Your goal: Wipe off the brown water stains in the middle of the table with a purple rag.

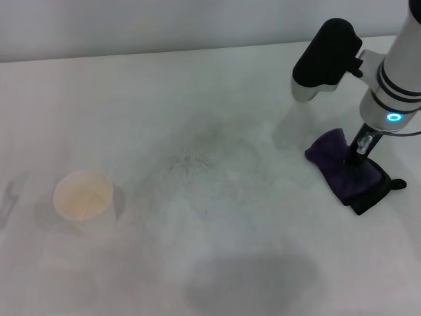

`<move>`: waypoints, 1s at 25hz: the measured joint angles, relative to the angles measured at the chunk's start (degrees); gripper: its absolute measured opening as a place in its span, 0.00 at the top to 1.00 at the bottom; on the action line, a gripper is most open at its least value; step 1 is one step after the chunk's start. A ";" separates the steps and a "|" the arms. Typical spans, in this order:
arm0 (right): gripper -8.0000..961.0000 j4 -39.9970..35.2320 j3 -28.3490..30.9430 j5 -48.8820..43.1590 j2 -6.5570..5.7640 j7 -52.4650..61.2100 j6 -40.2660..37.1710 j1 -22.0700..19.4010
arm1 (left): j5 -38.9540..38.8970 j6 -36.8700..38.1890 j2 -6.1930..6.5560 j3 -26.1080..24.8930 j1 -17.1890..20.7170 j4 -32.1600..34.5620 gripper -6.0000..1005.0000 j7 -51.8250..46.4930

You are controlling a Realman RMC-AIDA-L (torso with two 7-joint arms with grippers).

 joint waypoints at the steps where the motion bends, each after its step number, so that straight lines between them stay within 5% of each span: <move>1: 0.89 0.02 0.23 -0.04 0.02 -0.53 -0.16 -0.25 | 0.05 -0.07 0.00 0.00 -0.07 0.00 0.15 0.01; 10: 0.88 0.10 0.46 0.18 0.09 -1.22 -0.75 -0.95 | -0.04 -0.30 0.03 -0.04 -0.26 0.27 0.15 0.25; 16: 0.73 -1.99 1.15 0.13 0.09 -1.40 -1.00 -1.69 | -0.10 -0.34 0.22 -0.05 -0.27 0.90 0.15 0.43; 25: 0.60 -9.80 14.65 0.42 0.00 -8.66 -2.79 -4.69 | -0.20 -0.72 0.32 -0.42 -1.02 2.33 0.15 0.44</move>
